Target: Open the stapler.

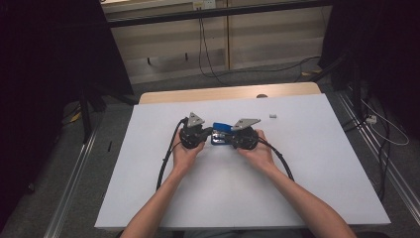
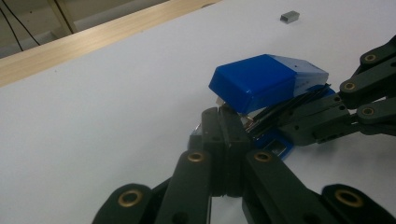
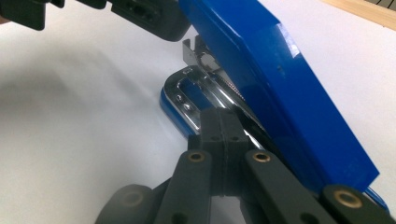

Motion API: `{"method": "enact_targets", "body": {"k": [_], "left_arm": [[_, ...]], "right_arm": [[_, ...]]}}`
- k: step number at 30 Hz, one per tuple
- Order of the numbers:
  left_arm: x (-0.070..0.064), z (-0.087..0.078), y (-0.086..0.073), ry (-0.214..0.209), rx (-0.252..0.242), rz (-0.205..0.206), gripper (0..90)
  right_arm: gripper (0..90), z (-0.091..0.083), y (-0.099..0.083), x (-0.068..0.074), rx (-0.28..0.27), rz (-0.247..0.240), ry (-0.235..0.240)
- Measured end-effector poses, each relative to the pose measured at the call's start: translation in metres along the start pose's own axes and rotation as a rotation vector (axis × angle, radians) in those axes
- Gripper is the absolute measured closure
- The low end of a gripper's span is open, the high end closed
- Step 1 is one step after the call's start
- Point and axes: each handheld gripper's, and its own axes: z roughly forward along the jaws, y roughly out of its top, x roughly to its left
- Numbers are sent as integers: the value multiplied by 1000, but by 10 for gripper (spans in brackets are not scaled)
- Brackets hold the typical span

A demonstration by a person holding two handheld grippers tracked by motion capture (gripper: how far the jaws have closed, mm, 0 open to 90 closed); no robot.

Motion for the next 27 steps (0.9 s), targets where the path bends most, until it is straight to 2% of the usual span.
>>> {"method": "enact_targets", "body": {"k": [27], "left_arm": [[-4,-4,9,-6,-54,-10,900]], "right_arm": [[900,2,1,3,-2,-16,-4]]}}
